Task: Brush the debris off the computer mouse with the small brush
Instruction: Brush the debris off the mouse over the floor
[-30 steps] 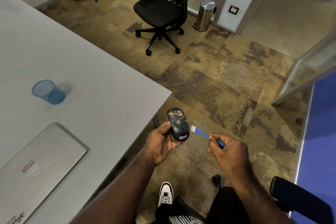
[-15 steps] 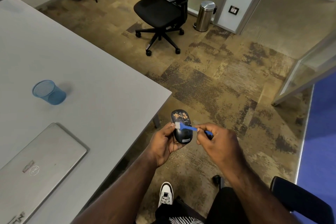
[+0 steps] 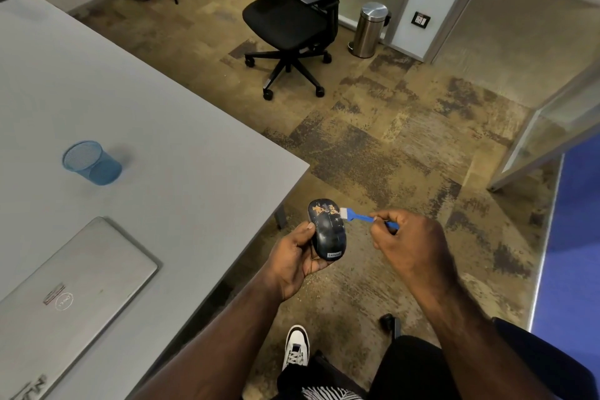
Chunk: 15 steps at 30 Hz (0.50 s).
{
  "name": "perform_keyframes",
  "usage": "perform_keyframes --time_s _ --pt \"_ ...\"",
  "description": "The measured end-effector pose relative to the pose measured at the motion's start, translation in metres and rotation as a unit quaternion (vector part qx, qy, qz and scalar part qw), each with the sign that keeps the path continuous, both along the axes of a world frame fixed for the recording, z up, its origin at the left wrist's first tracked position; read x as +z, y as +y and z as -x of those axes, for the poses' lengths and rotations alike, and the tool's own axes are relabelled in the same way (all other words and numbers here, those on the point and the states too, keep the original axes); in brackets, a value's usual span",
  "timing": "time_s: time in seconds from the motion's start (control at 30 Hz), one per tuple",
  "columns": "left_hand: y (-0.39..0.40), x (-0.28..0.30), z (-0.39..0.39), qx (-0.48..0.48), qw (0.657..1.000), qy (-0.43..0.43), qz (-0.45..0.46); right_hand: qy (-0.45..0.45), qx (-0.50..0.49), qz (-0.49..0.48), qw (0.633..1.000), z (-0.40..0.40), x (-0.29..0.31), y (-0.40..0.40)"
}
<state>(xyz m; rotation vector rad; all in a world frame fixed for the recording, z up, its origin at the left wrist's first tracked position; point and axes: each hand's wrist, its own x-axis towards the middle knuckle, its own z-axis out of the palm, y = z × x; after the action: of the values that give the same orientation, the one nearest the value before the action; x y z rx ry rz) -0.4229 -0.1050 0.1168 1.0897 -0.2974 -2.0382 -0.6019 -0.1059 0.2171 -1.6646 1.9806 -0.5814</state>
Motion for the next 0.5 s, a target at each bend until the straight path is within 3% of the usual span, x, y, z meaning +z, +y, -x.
perform_keyframes --time_s 0.2,0.33,0.5 --pt "-0.001 0.002 -0.001 0.011 1.000 -0.009 0.000 -0.053 0.041 -0.026 0.997 -0.003 -0.003 0.008" --pt "-0.001 0.003 -0.001 0.019 1.000 0.011 -0.008 -0.033 -0.017 -0.023 0.999 0.008 -0.005 0.000" --pt "-0.001 0.003 -0.002 0.021 1.000 0.013 -0.011 -0.126 -0.047 -0.017 0.991 0.010 -0.003 0.005"
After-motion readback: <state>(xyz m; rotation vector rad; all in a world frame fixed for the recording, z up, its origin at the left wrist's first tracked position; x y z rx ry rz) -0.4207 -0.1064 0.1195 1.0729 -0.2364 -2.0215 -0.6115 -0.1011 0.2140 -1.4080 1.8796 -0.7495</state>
